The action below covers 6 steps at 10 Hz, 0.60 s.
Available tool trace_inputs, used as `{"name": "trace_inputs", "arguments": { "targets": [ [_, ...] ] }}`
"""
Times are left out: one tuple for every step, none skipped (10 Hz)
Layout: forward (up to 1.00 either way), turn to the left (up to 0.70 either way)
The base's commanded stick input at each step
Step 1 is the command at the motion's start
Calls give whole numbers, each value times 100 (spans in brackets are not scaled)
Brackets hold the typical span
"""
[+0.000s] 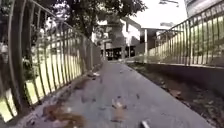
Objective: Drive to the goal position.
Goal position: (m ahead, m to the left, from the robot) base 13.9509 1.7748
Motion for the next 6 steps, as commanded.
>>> {"name": "trace_inputs", "arguments": {
  "targets": [
    [50, -50],
    [50, -41],
    [50, -25],
    [50, -5],
    [50, 0],
    [50, 0]
  ]
}}
